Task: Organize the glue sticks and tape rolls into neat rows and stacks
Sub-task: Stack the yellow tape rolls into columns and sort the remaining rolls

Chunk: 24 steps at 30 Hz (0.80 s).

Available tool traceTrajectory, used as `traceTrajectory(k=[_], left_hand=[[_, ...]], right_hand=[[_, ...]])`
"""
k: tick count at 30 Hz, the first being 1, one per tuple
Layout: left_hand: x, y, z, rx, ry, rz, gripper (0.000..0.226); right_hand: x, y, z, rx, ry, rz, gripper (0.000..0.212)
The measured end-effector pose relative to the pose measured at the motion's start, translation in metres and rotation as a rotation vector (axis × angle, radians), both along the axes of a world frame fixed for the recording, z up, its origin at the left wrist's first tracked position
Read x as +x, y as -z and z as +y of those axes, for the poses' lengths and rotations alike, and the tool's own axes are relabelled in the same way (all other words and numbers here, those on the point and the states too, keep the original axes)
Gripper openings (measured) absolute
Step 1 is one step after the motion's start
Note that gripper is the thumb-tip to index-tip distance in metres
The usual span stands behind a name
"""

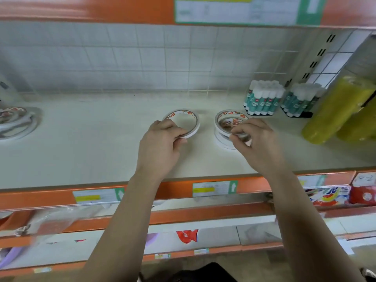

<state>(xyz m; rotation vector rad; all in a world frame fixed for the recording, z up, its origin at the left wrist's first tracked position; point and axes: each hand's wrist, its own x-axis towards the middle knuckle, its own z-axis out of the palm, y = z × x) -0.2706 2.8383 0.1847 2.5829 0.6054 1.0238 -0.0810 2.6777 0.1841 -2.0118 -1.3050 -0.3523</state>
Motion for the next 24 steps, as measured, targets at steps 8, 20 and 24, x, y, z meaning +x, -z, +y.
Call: traceTrajectory(k=[8,20,24], left_hand=[[0.026,0.004,-0.033,0.000,-0.080,-0.017,0.016],[0.030,0.003,-0.045,-0.003,-0.161,-0.012,0.018],[0.030,0.004,-0.044,-0.002,-0.158,-0.009,0.019]], right_hand=[[0.024,0.002,-0.020,-0.046,-0.154,0.082,0.015],[0.030,0.009,-0.015,-0.013,-0.247,0.105,0.013],[0.032,0.010,-0.013,-0.005,-0.247,0.120,0.014]])
